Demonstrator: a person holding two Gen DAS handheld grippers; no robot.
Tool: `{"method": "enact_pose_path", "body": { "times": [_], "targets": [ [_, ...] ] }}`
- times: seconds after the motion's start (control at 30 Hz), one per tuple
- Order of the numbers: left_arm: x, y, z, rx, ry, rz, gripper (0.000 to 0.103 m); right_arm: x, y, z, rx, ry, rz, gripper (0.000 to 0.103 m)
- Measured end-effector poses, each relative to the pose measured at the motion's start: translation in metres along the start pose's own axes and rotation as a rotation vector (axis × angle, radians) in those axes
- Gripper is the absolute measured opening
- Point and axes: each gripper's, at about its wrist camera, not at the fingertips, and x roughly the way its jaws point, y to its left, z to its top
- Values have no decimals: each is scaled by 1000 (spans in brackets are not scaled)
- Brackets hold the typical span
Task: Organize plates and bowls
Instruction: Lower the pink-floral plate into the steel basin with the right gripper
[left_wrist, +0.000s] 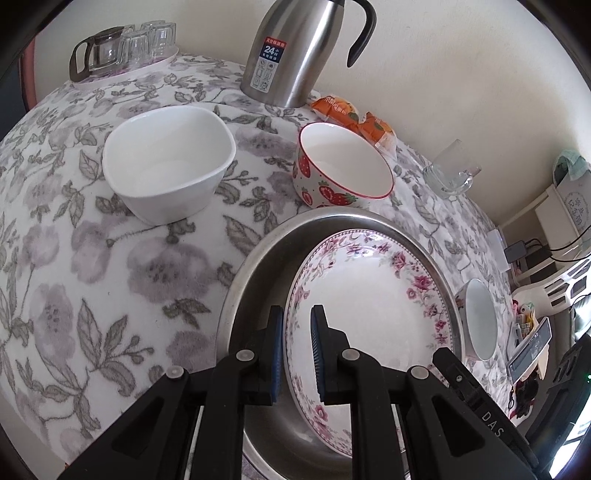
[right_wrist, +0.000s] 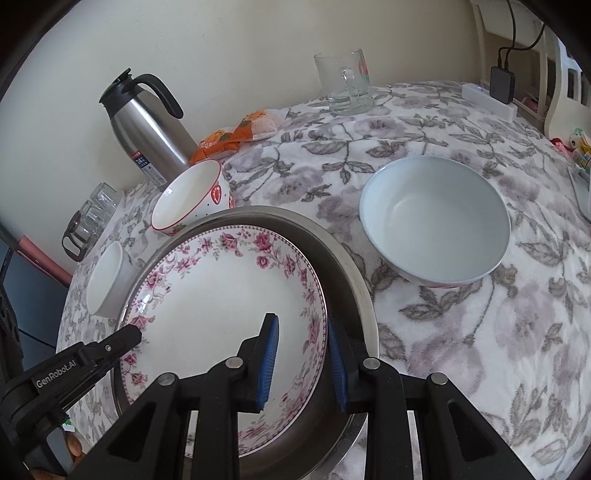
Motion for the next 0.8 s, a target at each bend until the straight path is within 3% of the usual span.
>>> {"method": "enact_pose_path", "body": {
  "times": [0.63,0.8],
  "targets": [
    [4,5,-2,-10,33,20,14,-2,5,-2,-68,8,-21,28],
    [-3,3,-1,2,4,13,14,-4,6,-3,-83,5,-21,29]
  ]
}}
